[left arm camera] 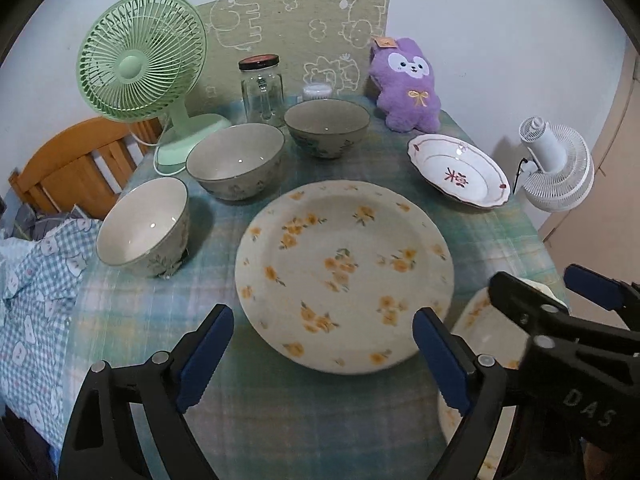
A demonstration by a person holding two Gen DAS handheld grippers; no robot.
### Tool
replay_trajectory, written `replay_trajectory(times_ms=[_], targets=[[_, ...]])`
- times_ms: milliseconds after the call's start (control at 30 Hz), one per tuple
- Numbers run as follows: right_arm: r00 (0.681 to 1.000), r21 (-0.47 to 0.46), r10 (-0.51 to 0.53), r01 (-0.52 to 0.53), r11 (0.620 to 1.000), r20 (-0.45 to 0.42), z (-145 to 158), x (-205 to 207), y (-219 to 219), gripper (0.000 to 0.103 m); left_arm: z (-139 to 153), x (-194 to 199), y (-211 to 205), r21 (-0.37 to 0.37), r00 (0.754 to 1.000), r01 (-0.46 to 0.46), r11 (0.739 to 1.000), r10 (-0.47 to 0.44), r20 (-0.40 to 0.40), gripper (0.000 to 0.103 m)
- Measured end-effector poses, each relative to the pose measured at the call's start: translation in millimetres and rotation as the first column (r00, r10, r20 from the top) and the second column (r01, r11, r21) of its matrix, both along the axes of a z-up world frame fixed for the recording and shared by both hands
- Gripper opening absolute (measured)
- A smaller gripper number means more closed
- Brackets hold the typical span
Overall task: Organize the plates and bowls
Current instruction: 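Lower the large plate onto the table and open both grippers, then grasp the rim of the dotted-rim yellow-flower plate with both grippers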
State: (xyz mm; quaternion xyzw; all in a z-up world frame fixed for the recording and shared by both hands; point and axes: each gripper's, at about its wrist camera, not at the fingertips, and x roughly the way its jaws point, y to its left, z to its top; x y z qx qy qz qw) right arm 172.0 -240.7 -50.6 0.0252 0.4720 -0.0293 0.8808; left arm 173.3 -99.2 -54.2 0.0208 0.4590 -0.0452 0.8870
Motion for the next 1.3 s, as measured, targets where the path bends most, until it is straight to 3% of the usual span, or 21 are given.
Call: replay_trajectory(times_ms=[333, 400, 600, 767, 867, 1067, 1300], targets=[[1.0, -0.002, -0.017, 0.017, 1.0, 0.0, -15.4, 49.5, 29.9, 0.084, -16.5, 44.9, 27.4, 0.004, 1.0, -0.011, 1.0, 0.011, -0.014, 0.087], [1.0, -0.011, -0.019, 0.019, 1.0, -0.011, -21.2, 60.3, 32.7, 0.08, -23.9, 56.3, 31.5, 0.005, 0.999, -0.019, 1.0, 0.019, -0.028, 0.085], [0.999, -0.035, -0.015, 0.013, 0.999, -0.048, -43.5, 88.3, 33.0, 0.078, -49.8, 81.6, 39.4, -0.004, 0.995, -0.041, 0.999, 0.04, -0.088, 0.078], [0.994, -0.038, -0.029, 0.025, 0.999, -0.104, -66.1, 104.1, 28.0, 0.074, -66.6, 91.4, 43.9, 0.019, 0.991, -0.062, 0.998, 0.064, -0.118, 0.075], [0.991, -0.045, -0.031, 0.025, 0.999, -0.127, -77.2, 109.0, 24.1, 0.072, -74.7, 96.9, 42.6, 0.052, 0.987, -0.072, 0.996, 0.079, -0.138, 0.066], [0.985, -0.052, -0.035, 0.027, 0.998, -0.169, -94.4, 120.7, 18.6, 0.057, -82.3, 102.1, 41.1, 0.025, 0.982, -0.074, 0.997, 0.077, -0.171, 0.053], [0.984, -0.039, -0.021, 0.015, 0.999, -0.175, -96.7, 121.7, 18.8, 0.052, -82.3, 101.5, 40.4, 0.02, 0.981, -0.079, 0.997, 0.081, -0.174, 0.051]])
